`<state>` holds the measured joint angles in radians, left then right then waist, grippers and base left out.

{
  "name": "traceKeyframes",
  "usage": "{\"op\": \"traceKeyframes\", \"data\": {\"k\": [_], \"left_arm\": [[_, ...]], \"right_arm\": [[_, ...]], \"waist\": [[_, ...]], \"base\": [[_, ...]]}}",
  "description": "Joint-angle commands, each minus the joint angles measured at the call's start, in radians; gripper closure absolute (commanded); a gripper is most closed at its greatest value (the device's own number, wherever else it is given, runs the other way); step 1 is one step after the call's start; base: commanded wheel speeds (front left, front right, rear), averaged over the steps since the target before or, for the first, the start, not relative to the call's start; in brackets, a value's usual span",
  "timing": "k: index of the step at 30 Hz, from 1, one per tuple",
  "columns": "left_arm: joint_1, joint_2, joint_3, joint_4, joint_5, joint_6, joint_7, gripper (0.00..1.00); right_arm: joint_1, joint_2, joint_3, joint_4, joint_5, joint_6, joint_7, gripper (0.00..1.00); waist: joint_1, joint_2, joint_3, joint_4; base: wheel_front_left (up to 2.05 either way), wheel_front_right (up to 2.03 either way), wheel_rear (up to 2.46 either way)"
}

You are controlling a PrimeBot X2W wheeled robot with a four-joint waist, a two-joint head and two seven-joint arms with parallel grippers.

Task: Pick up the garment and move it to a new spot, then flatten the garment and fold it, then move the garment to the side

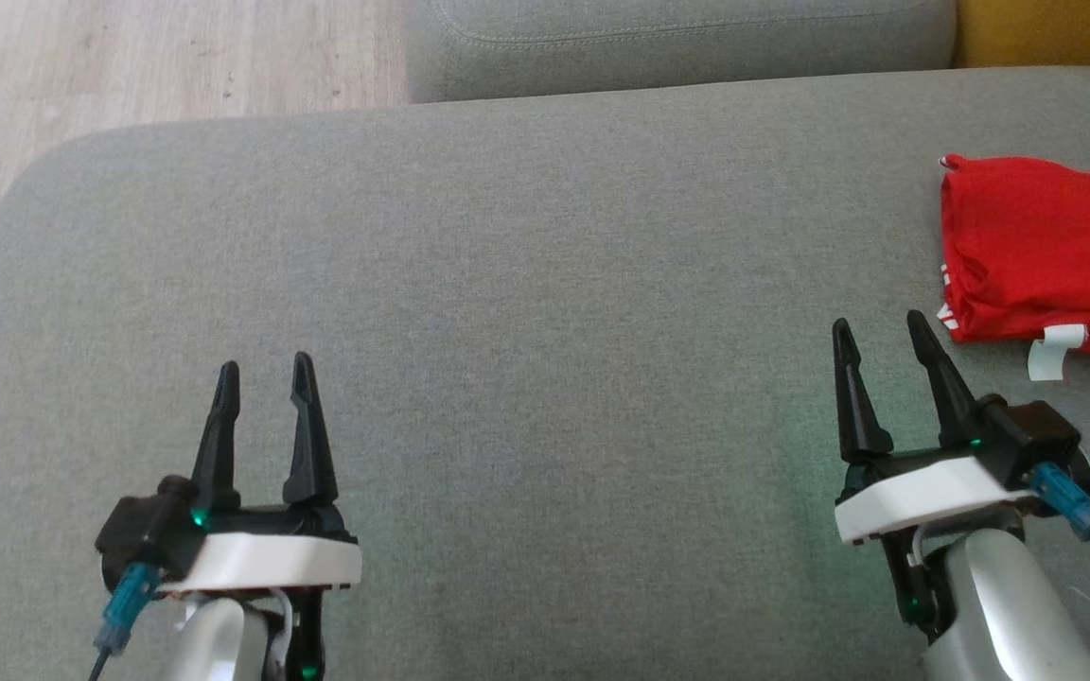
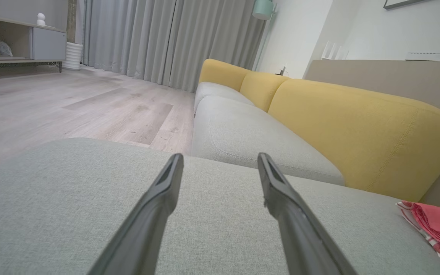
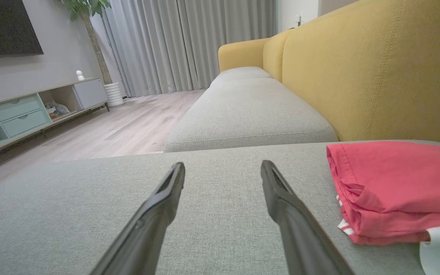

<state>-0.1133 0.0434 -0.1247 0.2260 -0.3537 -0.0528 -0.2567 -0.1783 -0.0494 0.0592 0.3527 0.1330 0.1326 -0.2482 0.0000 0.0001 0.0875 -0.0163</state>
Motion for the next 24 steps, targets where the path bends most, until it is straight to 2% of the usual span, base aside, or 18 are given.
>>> {"op": "traceKeyframes", "data": {"k": [1, 5, 6, 10, 24], "left_arm": [[-0.015, 0.007, 0.041, -0.026, -0.005, 0.003, -0.005, 0.00], [-0.016, 0.007, 0.044, -0.027, -0.018, 0.004, -0.005, 0.00], [0.000, 0.000, 0.003, 0.001, -0.013, 0.001, 0.000, 1.00], [0.016, -0.001, -0.004, 0.059, -0.018, 0.000, 0.001, 1.00], [0.014, 0.000, 0.023, 0.056, -0.158, -0.009, 0.043, 1.00]], "right_arm": [[-0.024, -0.001, 0.022, -0.035, 0.010, -0.002, -0.013, 0.00], [-0.026, -0.001, 0.023, -0.035, 0.012, -0.002, -0.013, 0.00], [0.000, 0.000, 0.000, 0.000, 0.009, 0.000, 0.000, 1.00], [0.028, 0.003, 0.001, 0.054, 0.013, 0.000, 0.003, 1.00], [0.033, 0.000, -0.015, 0.035, 0.181, 0.000, 0.040, 1.00]], "waist": [[0.0000, -0.0001, 0.001, 0.000], [0.0000, -0.0001, 0.003, 0.000], [0.0000, -0.0001, 0.004, 0.000], [0.0000, -0.0001, 0.003, 0.000], [0.0000, -0.0001, -0.007, 0.002]], "base": [[0.00, 0.00, 0.00], [0.00, 0.00, 0.00], [0.00, 0.00, 0.00], [0.00, 0.00, 0.00], [0.00, 0.00, 0.00]]}}
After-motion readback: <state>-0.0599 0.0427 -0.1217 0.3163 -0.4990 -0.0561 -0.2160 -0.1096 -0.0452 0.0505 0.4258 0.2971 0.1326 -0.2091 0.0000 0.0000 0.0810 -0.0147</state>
